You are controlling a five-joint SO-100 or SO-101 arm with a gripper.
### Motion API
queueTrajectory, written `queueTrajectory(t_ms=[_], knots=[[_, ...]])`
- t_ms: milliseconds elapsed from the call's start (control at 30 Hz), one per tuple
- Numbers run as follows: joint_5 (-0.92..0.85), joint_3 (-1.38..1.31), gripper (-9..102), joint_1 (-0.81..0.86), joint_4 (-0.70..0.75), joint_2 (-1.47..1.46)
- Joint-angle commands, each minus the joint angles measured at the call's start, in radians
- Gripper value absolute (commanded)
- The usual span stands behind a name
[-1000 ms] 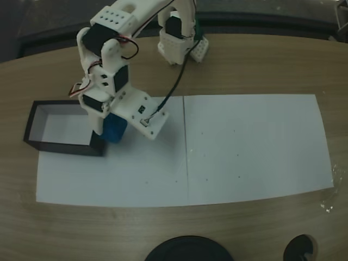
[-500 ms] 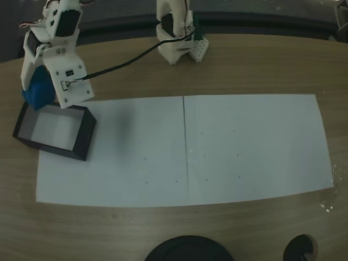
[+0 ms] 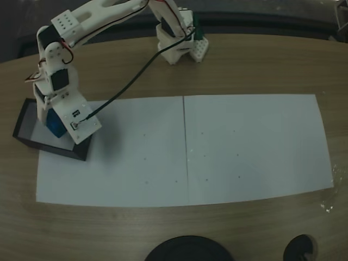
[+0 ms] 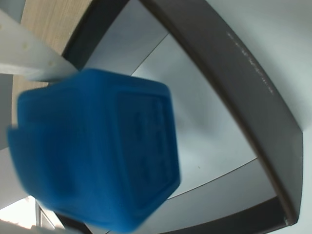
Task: Grab a blue square and put it in the box.
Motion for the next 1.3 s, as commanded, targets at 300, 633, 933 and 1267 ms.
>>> queueTrajectory(t_ms=[300,633,933,1267], knots=[[0.127,-0.137,2,-0.075,0.052,0.184],[0.222,-0.183,0,-0.646,0.428,0.661],[0.218,0.097,0,-0.965,0.448,1.216],[0.138,0.744,0,-0.931,0.247,1.930]])
